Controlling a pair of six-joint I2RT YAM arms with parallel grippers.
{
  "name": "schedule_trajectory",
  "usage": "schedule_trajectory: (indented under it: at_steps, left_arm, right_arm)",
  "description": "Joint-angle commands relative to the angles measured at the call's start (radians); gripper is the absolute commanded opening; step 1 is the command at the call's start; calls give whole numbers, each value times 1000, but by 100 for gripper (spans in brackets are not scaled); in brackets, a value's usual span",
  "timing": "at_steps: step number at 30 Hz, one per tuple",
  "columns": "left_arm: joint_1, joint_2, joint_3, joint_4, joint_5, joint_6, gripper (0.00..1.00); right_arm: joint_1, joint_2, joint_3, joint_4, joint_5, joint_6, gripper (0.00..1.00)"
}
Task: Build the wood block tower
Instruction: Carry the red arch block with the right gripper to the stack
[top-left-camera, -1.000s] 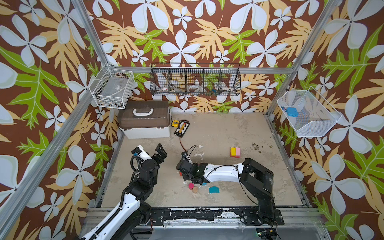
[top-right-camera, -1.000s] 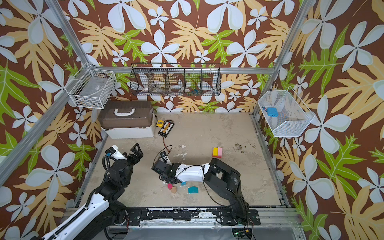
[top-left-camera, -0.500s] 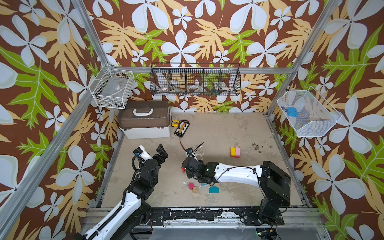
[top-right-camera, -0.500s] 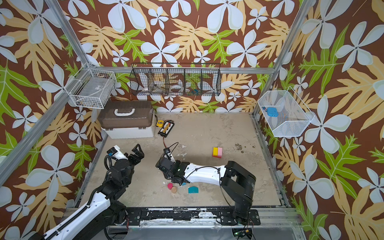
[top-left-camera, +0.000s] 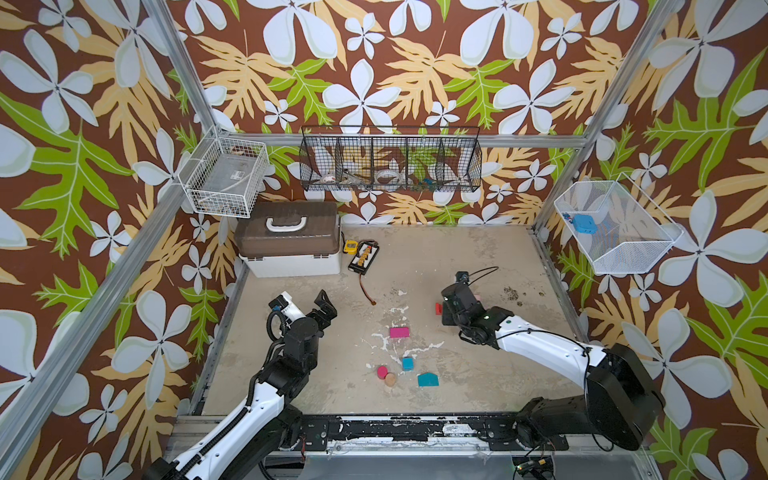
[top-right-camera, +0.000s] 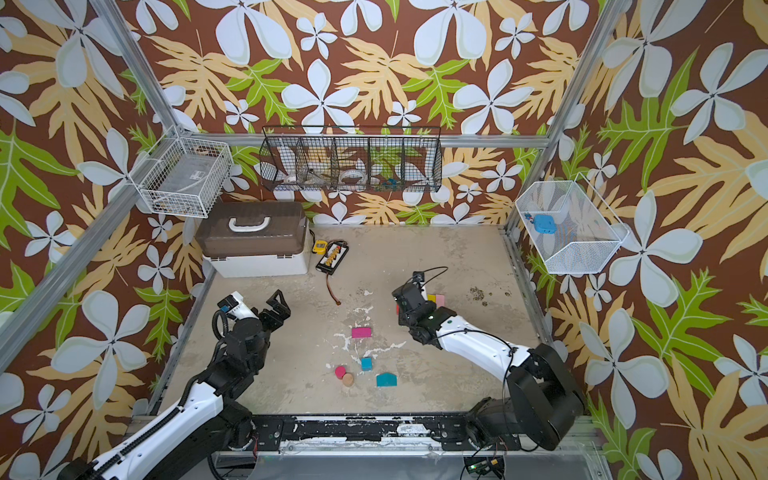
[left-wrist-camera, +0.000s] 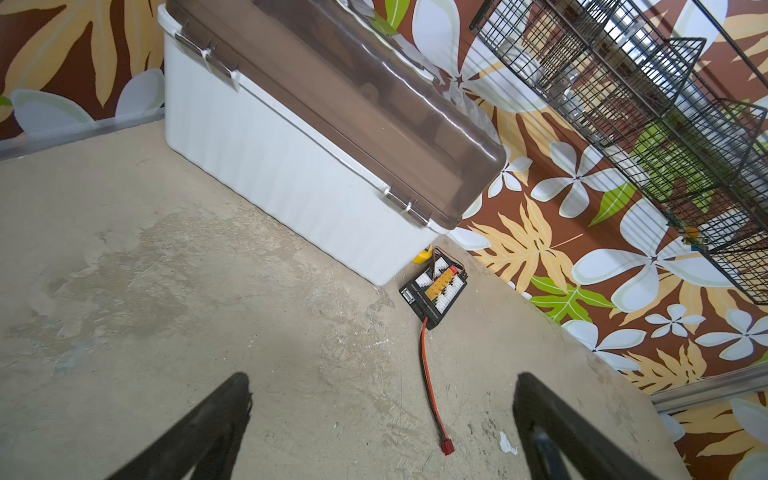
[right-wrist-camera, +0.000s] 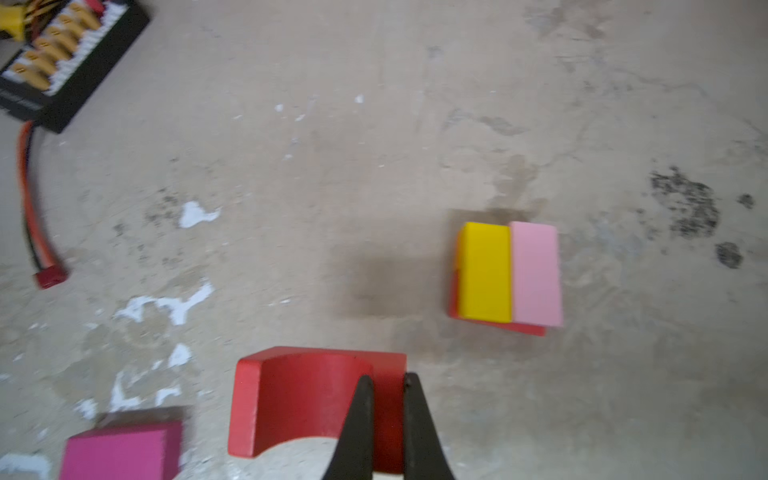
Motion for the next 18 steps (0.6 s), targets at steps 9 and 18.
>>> schedule_trajectory:
  at_steps: [9, 18]
  left_arm:
    - [1, 12, 13, 25, 13, 2, 100]
    - [2, -5, 9, 14, 11, 3, 100]
  right_arm:
    - [-284, -72, -44, 21, -129, -115, 0]
    - [-316, -42, -57, 59, -129, -135, 0]
